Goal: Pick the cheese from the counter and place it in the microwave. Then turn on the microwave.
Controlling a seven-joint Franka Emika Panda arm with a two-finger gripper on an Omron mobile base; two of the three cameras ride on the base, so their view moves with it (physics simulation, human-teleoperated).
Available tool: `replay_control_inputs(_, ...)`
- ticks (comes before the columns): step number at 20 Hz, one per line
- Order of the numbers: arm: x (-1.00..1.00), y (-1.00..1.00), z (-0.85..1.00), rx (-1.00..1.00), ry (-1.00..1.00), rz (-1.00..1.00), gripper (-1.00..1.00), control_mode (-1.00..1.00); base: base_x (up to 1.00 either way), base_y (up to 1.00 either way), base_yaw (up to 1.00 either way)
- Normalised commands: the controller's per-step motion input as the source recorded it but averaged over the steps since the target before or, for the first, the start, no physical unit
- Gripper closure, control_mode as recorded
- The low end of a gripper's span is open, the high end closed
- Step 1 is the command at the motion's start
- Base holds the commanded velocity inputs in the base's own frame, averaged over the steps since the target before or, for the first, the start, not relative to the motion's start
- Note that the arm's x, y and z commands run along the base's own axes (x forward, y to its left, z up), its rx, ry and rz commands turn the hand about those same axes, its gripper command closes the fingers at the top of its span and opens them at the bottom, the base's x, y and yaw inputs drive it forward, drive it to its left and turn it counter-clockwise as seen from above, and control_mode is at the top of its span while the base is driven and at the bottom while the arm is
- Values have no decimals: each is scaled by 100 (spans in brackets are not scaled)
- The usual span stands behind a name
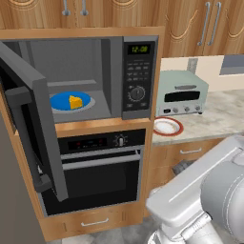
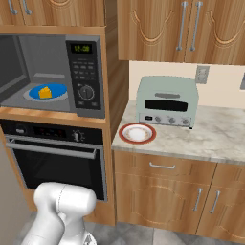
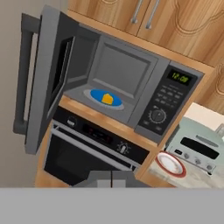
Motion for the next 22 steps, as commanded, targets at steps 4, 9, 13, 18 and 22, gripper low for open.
replay_control_inputs(4, 0, 27, 0, 0, -5, -1, 100, -100, 0, 0, 0)
replay_control_inputs(9, 0, 28, 0, 0, -5, -2, 100, -100, 0, 0, 0)
replay_control_inputs(13, -6, 26, 0, 0, -4, -3, 100, -100, 0, 0, 0)
replay_control_inputs(18, -9, 23, 0, -1, -11, -4, 100, -100, 0, 0, 0)
replay_control_inputs(22, -5, 23, 0, 0, -8, -4, 100, -100, 0, 0, 0)
